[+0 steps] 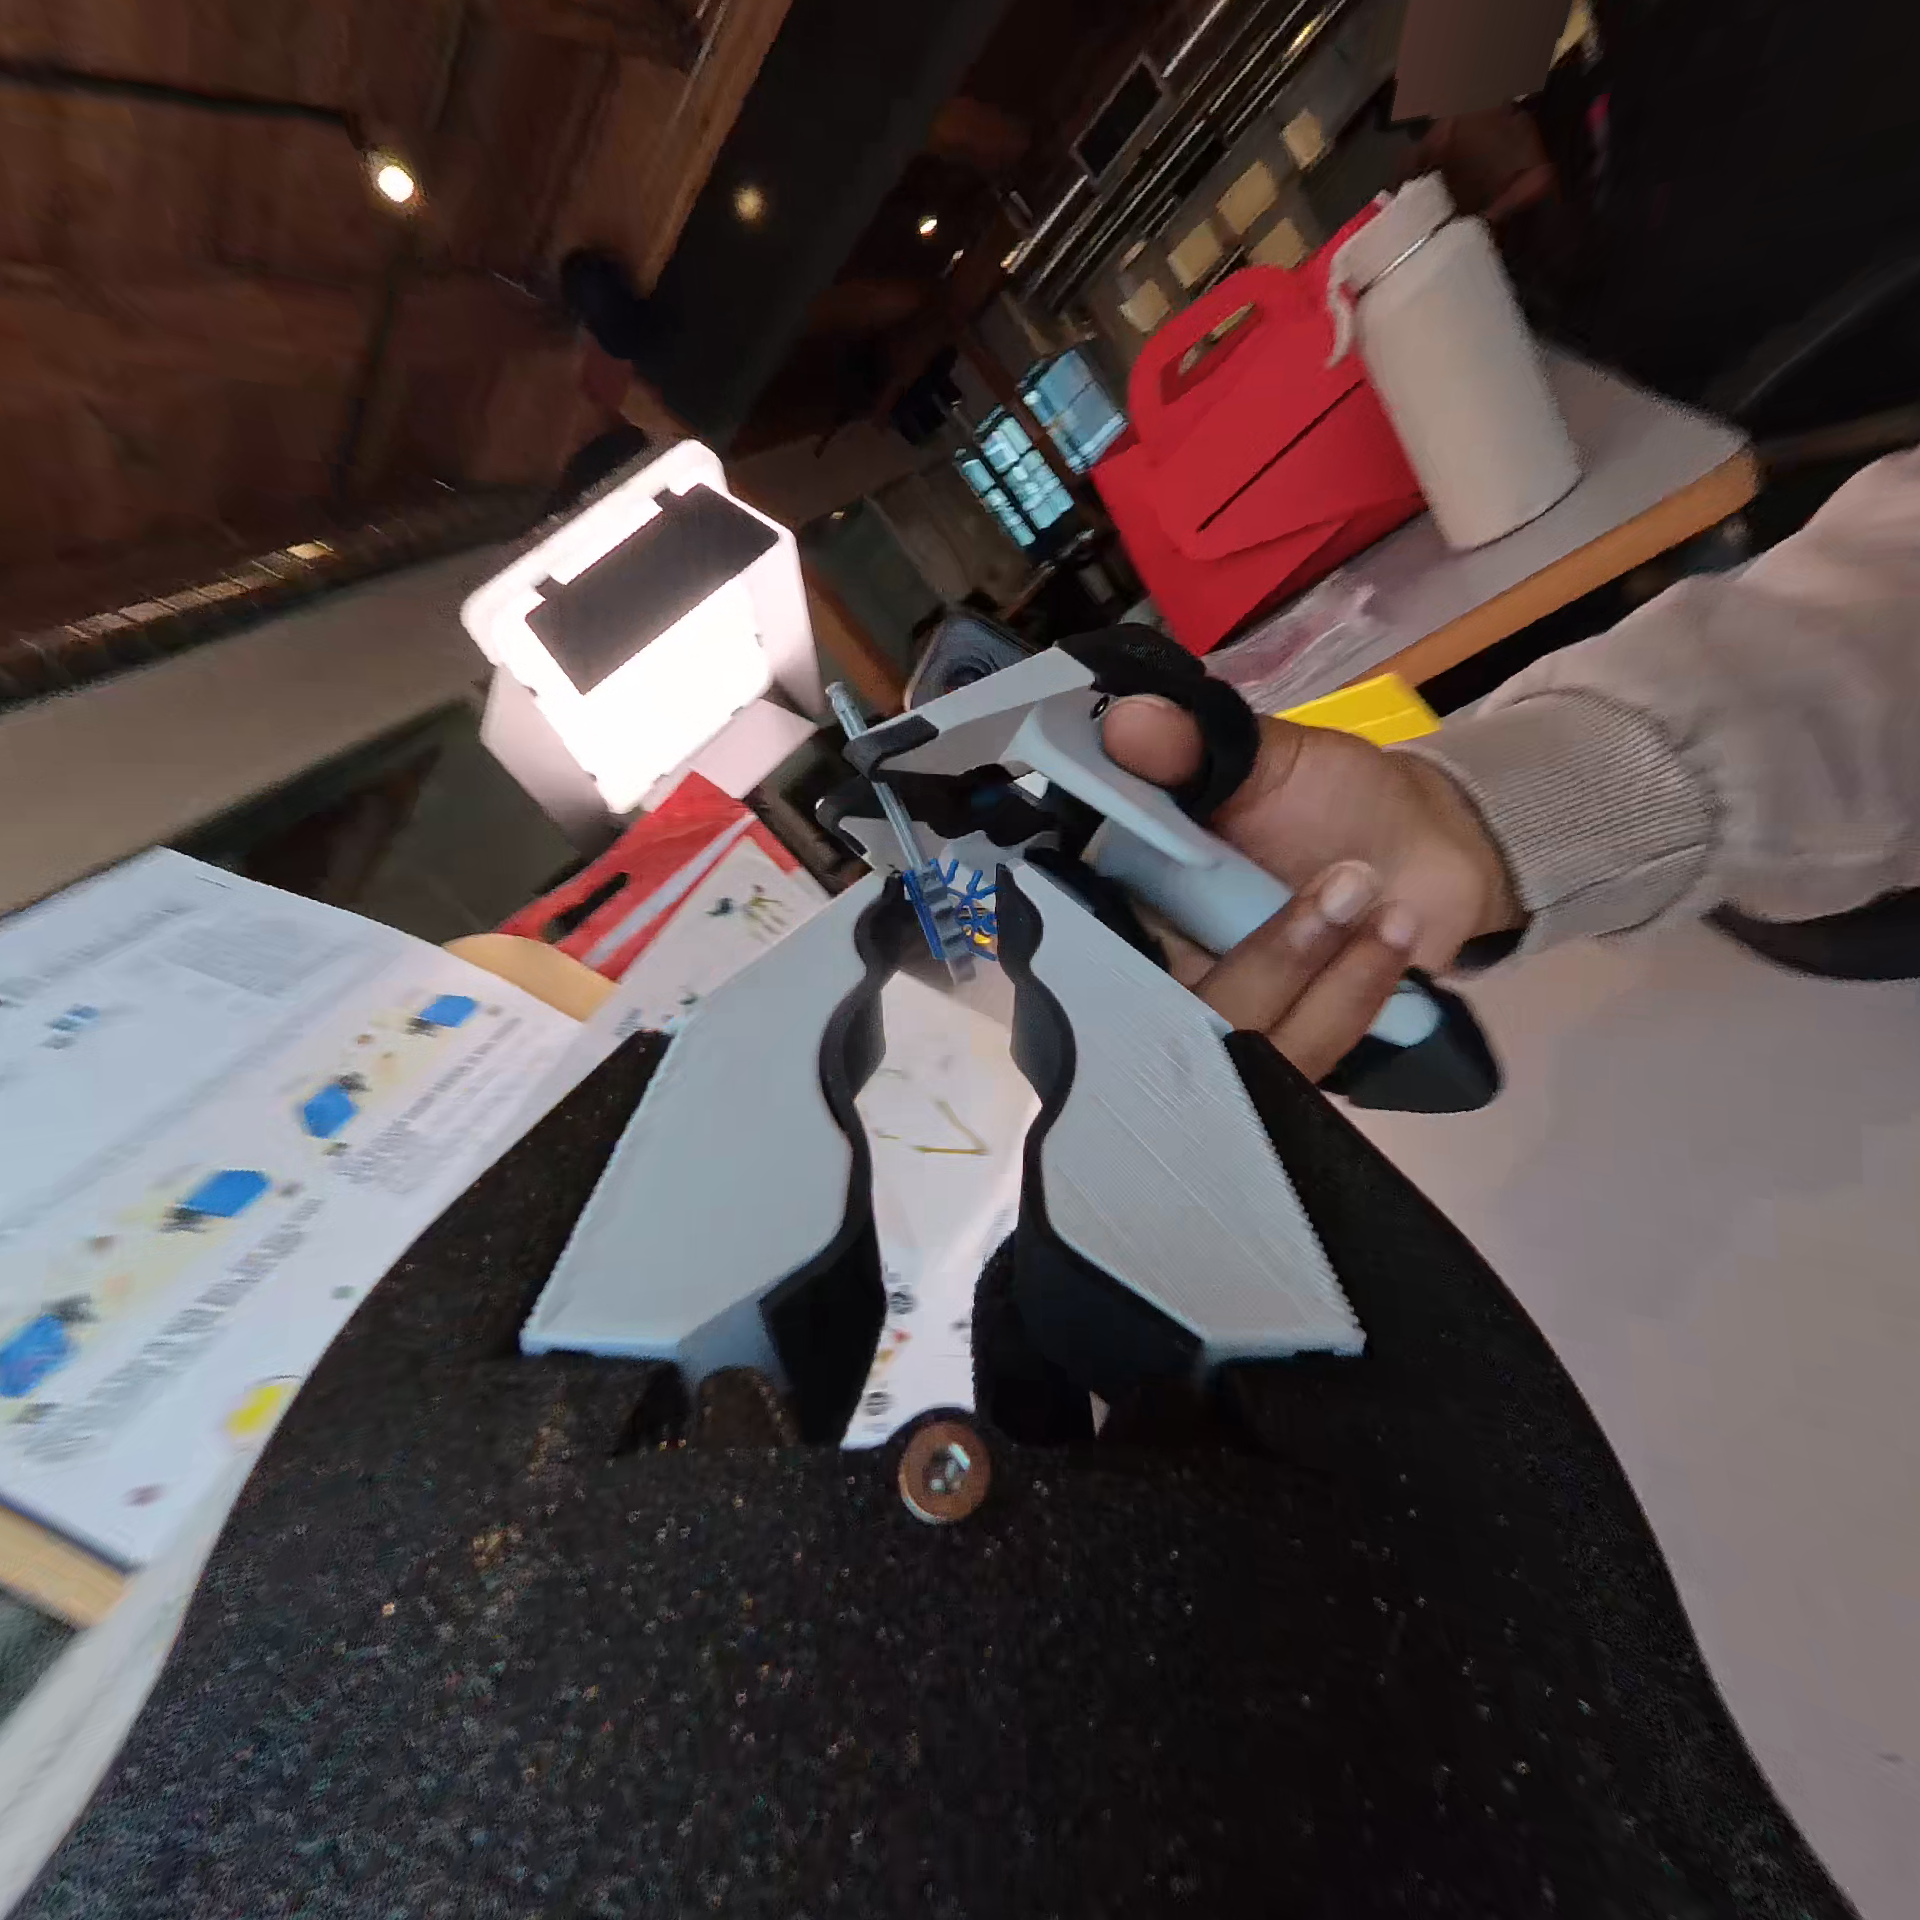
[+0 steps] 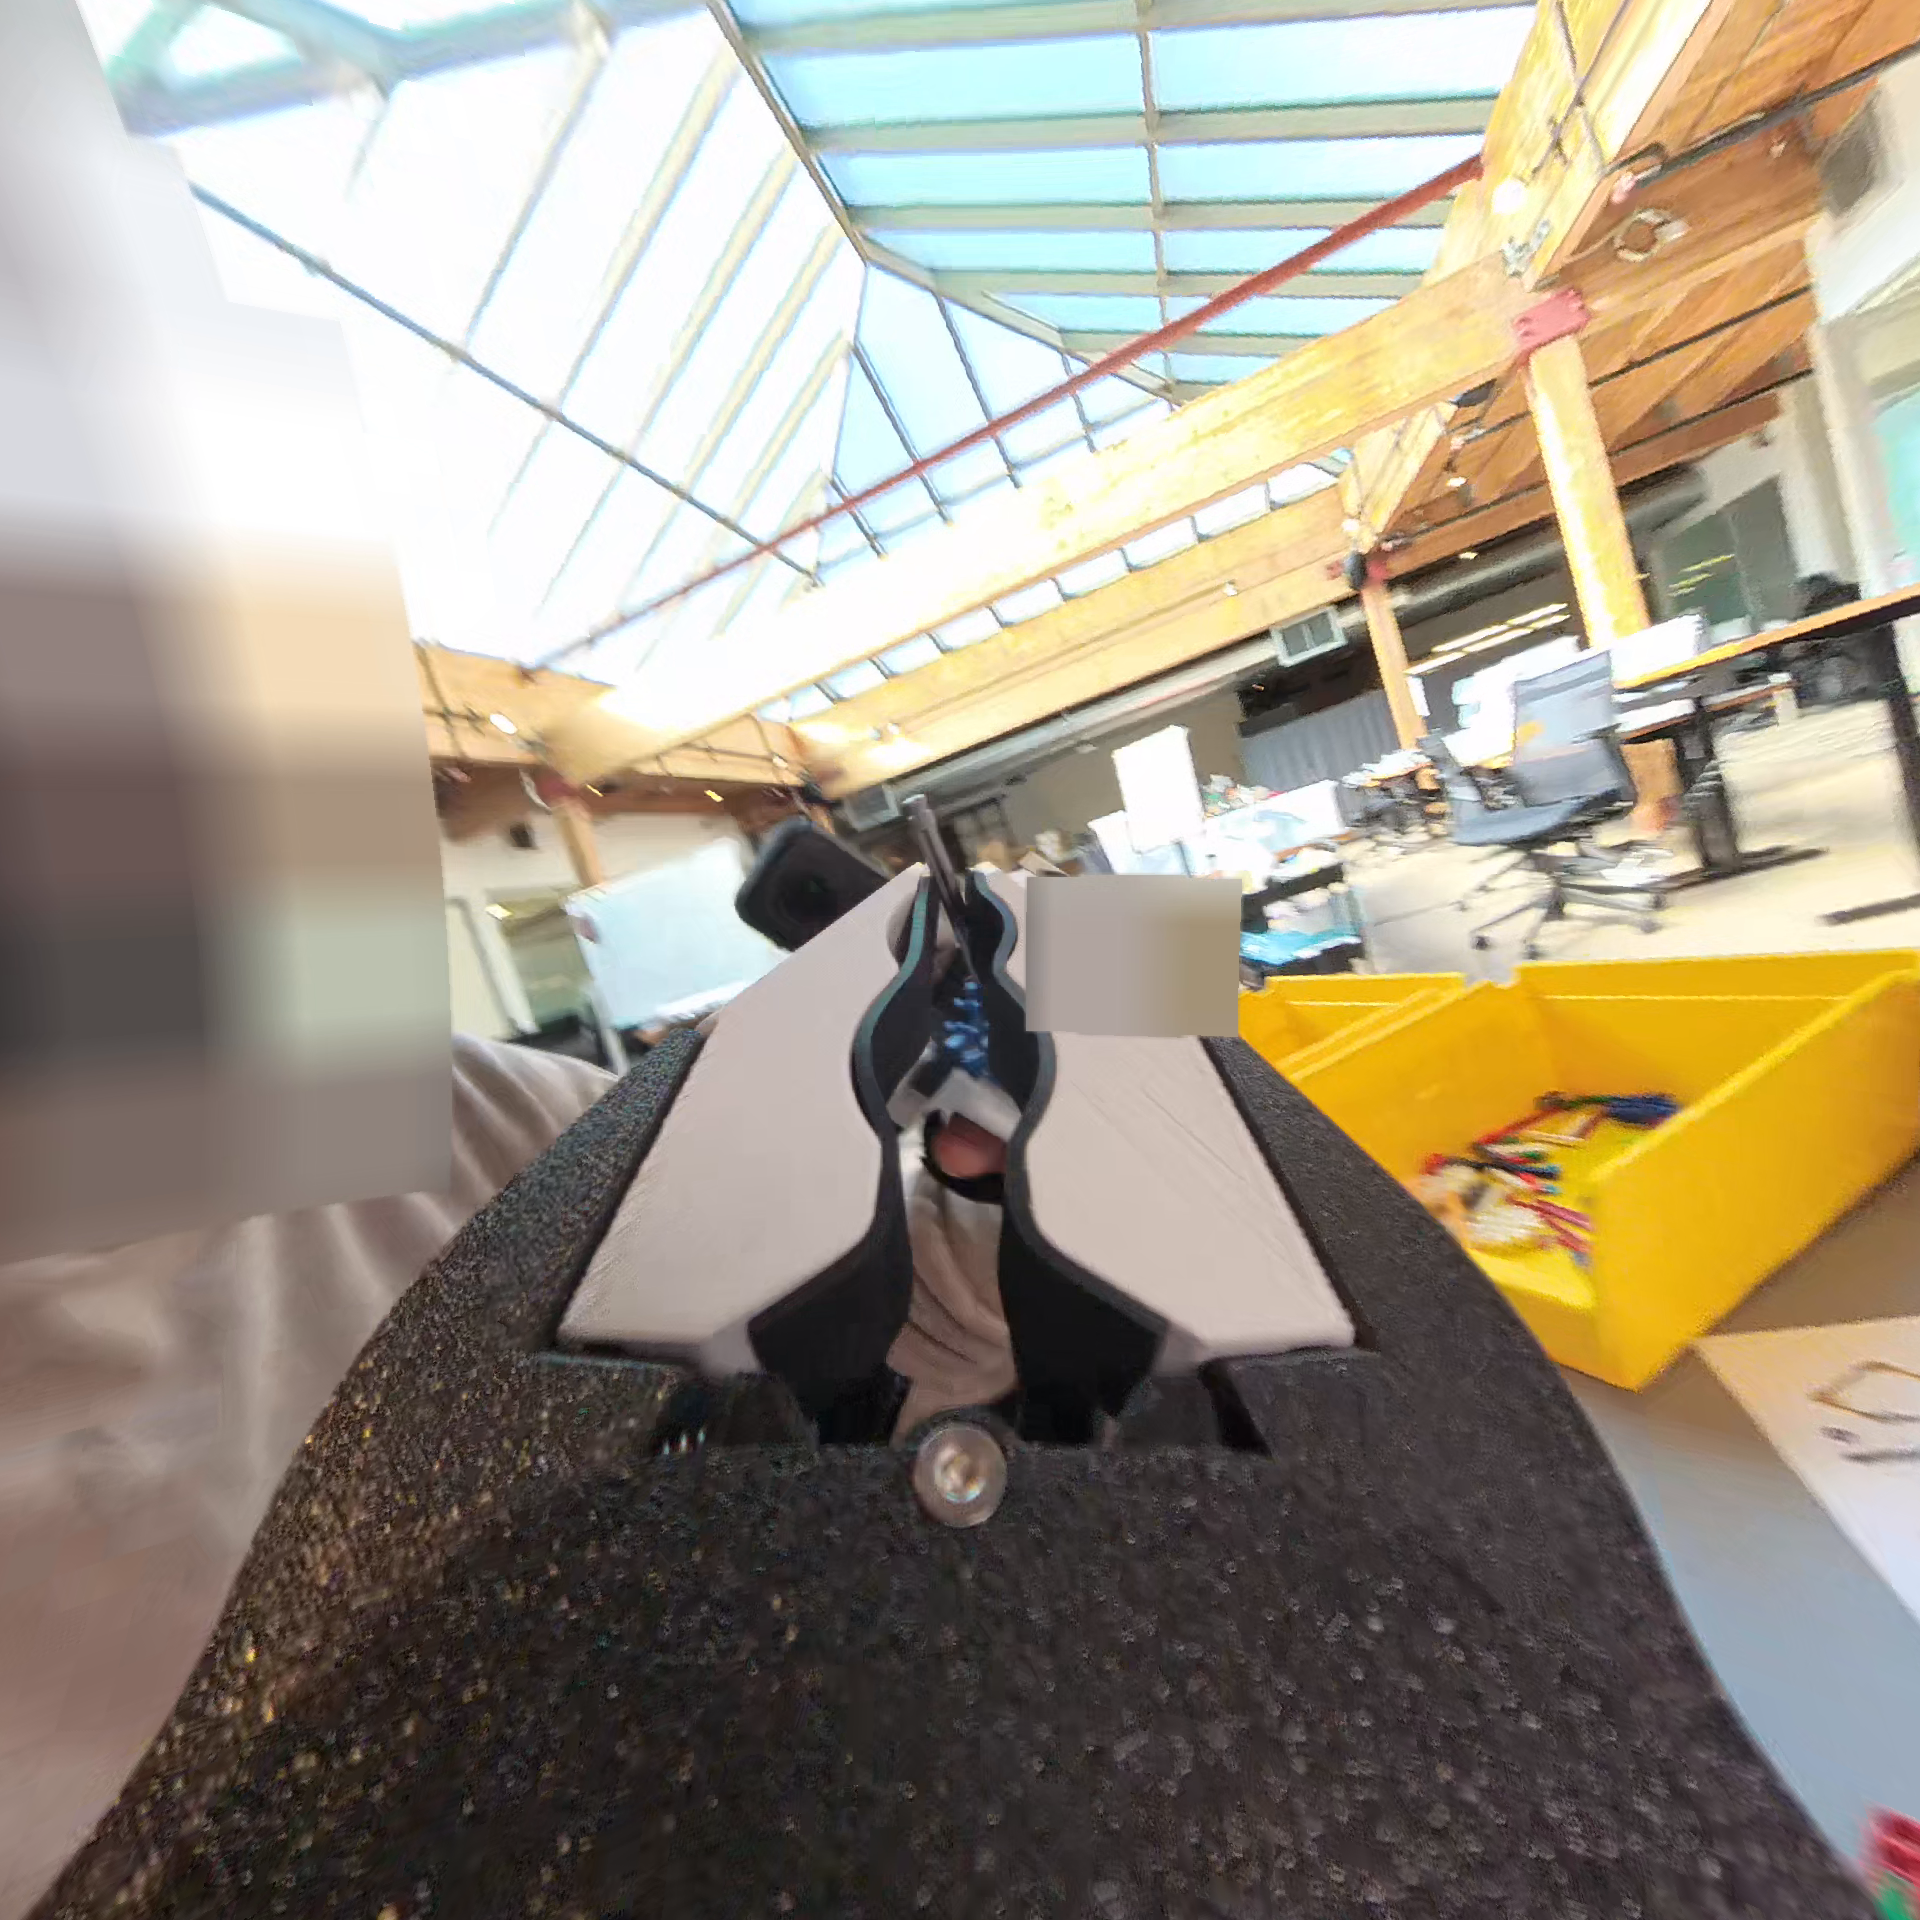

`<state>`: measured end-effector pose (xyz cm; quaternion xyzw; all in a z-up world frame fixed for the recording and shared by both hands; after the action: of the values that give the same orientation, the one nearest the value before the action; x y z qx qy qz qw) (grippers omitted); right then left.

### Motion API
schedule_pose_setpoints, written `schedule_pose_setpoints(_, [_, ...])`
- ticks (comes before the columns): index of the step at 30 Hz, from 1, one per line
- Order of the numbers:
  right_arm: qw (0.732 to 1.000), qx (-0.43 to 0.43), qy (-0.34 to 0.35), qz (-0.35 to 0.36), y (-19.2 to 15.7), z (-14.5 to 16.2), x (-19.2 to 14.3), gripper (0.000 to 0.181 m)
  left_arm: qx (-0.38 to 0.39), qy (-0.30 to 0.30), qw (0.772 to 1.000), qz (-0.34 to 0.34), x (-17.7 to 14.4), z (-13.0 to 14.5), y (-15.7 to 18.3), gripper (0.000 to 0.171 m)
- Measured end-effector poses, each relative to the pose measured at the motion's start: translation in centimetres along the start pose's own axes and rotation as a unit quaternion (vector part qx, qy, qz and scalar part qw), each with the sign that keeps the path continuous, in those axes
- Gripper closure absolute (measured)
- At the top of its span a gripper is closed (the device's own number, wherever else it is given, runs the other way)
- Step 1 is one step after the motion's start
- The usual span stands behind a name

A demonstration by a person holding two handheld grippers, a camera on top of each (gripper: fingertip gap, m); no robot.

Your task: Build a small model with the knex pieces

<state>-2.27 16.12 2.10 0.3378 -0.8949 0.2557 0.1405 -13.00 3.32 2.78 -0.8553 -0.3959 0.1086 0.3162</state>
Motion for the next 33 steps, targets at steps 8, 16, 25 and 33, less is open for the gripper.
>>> schedule_pose_setpoints(8, [0.982, -0.187, -0.032, -0.015, -3.0, -1.7, -0.6, 0.180, -0.354, 0.117, 0.895, 0.244, -0.8, 2.8, -1.6, 0.137])
schedule_pose_setpoints(16, [0.974, -0.218, -0.067, -0.013, -2.8, -1.2, -0.8, 0.180, -0.374, 0.153, 0.886, 0.230, 0.9, 2.2, -0.6, 0.149])
schedule_pose_setpoints(25, [0.933, -0.269, -0.123, 0.205, -1.7, -2.5, -0.8, 0.177, -0.085, -0.060, 0.994, -0.046, 0.7, 1.0, -0.8, 0.159])
schedule_pose_setpoints(33, [0.989, -0.060, -0.007, 0.134, -1.1, -1.7, -0.3, 0.180, 0.100, -0.093, 0.981, -0.137, 0.2, -0.5, 0.1, 0.159])
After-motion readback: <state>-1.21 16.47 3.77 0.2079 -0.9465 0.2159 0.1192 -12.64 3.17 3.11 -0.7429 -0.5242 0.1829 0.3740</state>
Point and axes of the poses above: each gripper's, where its closed fingertips meet, x out along the fingers, z out of its underside, y = z × x across the jaws, the point moved 10 cm from there along -x, back along the fingers, and after that the axes turned 6 degrees about z, right-handed, at the moved point
